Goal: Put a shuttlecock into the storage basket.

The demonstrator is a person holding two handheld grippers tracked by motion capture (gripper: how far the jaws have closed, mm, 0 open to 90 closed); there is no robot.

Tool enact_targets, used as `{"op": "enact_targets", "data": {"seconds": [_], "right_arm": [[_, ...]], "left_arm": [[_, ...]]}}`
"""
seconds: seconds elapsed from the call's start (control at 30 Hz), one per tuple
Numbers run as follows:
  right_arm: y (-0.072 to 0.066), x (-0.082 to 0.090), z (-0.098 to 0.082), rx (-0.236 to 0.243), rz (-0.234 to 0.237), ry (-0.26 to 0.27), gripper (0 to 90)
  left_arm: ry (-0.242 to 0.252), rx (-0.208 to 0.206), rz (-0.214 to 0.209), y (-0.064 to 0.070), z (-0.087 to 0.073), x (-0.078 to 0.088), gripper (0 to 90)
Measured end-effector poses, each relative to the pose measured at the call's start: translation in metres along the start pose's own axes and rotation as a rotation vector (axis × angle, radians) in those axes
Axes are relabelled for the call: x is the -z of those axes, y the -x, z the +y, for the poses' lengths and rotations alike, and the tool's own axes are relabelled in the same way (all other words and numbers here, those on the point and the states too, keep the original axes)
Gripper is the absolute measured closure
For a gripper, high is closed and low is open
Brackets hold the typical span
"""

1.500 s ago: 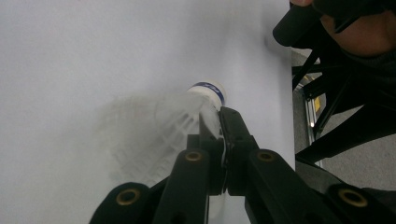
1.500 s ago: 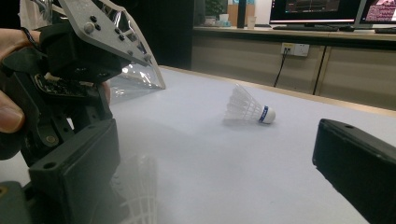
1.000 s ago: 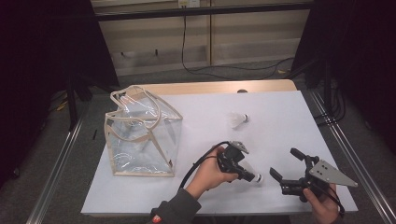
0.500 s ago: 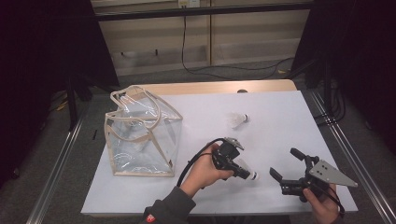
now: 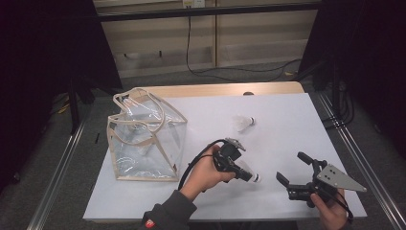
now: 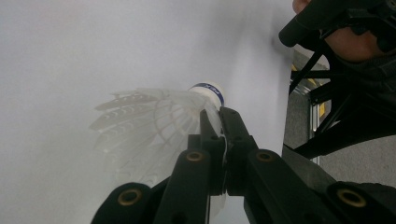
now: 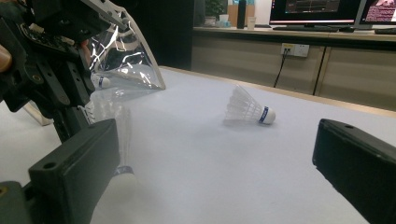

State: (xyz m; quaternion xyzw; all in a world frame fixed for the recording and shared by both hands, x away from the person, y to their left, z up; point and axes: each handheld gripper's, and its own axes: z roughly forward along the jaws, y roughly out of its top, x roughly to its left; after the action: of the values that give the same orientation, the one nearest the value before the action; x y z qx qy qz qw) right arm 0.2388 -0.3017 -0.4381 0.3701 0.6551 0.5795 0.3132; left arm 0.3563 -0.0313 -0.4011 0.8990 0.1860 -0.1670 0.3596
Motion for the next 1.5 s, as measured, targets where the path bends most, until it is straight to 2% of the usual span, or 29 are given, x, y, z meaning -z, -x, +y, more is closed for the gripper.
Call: {"op": "enact_targets", "data": {"seconds": [0.17,0.23,0.27,0.4,1.5], "right_arm": [[0.0,0.0,0.0,0.004,0.0,-0.002,0.4],[0.0,-0.001,0.0,0.003,0.0,-0.002,0.4],[0.0,-0.001,0.0,0.002,0.0,-0.002,0.4],[0.0,-0.001,0.0,0.002,0.0,-0.003,0.4],[0.0,-0.001,0.0,-0.002,-0.003,0.001,0.4]], "left_arm": [[-0.008,-0.005,0.002,-0.001,0.0,0.005,89.8],[0.001,0.009,0.005,-0.001,0.0,0.006,89.8],[-0.01,-0.002,0.007,-0.001,0.0,0.007,89.8],[0.003,0.013,0.007,-0.001,0.0,0.01,89.8],[0.007,0.023,0.033,-0.001,0.005,0.036,90.0]]}}
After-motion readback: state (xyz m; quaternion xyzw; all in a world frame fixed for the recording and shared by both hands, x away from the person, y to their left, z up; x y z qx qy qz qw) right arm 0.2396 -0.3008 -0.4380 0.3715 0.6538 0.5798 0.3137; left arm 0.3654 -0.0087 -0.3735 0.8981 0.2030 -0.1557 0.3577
